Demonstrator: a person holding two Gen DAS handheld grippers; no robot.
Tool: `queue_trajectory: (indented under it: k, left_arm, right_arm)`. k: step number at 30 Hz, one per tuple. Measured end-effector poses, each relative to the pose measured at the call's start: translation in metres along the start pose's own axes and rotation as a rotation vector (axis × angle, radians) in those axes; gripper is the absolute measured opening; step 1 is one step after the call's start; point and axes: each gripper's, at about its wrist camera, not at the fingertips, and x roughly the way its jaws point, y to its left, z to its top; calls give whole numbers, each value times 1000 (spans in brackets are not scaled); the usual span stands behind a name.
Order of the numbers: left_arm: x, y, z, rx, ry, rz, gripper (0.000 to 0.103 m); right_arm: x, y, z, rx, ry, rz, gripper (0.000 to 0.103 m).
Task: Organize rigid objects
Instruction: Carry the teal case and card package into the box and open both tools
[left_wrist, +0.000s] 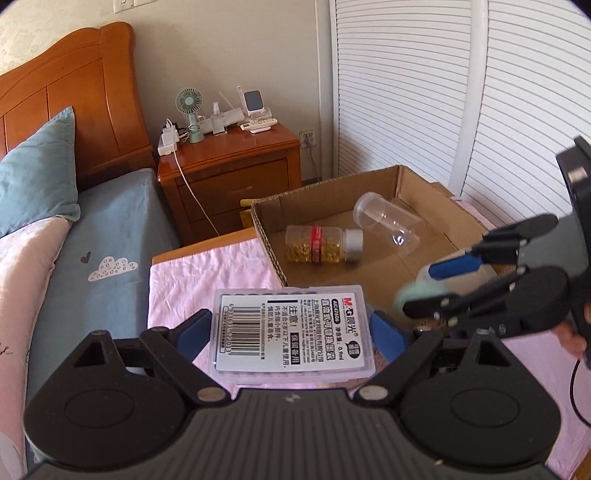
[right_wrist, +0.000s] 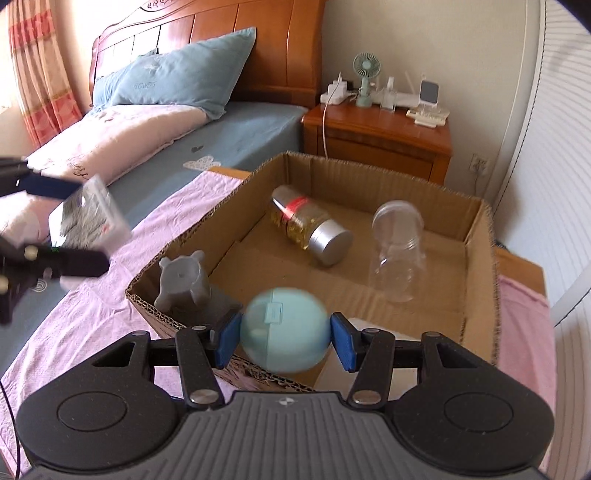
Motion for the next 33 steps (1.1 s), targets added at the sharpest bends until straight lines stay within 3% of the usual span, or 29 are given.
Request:
queue_trajectory:
  k: [3,8,14,24,33]
  left_arm:
    - [7,0,10,-3,-5,-7,90]
    - [23,-5,31,3,-10,-21,91]
    - [53,-20,50,15,19,-45,91]
    - [87,-40,50,16,85,-50,92]
    - [55,-44,50,23,55,-6,97]
  right_arm:
    - [-4,0,-2,14,-21,-11,87]
    - [-30,0,-8,28,-60,-16,103]
    - [-59,3,-24,37,-70,-35,103]
    - [-72,-12,-50,113,-31,-71,103]
    - [-84,-11,-63,131,-37,-129,103]
